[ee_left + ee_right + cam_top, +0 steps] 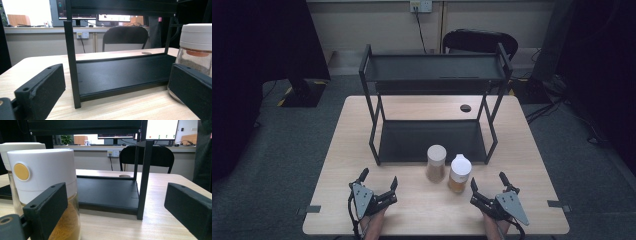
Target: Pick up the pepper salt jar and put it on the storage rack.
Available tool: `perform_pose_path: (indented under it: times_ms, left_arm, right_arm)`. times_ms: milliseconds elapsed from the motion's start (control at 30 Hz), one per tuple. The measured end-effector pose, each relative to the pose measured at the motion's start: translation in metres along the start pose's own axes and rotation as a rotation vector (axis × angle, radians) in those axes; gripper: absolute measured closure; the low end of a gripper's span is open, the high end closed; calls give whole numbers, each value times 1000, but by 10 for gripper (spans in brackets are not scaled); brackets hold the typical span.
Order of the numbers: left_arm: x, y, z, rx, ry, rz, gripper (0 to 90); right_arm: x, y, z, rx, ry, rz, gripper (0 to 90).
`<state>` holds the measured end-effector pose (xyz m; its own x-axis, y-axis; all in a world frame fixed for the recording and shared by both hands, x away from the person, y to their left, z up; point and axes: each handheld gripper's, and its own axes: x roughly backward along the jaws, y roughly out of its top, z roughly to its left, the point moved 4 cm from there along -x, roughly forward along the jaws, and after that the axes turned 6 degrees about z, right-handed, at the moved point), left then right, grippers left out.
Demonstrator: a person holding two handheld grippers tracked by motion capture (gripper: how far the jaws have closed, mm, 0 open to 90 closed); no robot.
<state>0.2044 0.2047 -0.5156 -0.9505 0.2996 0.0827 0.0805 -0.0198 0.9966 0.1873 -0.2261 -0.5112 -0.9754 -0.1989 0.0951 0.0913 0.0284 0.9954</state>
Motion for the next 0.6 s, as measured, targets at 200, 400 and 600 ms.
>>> perform_pose_path:
  times_ms: [200, 400, 600]
  left_arm:
    - [0, 0, 1, 0, -3, 0, 1]
    - [0, 0, 1, 0, -5, 0, 1]
    - [0, 0, 1, 0, -5, 0, 0]
  right_arm:
    - [0, -1, 0, 0, 0, -5, 33]
    - [1, -2, 0, 0, -2, -11, 31]
    - [1, -2, 1, 1, -8, -16, 27]
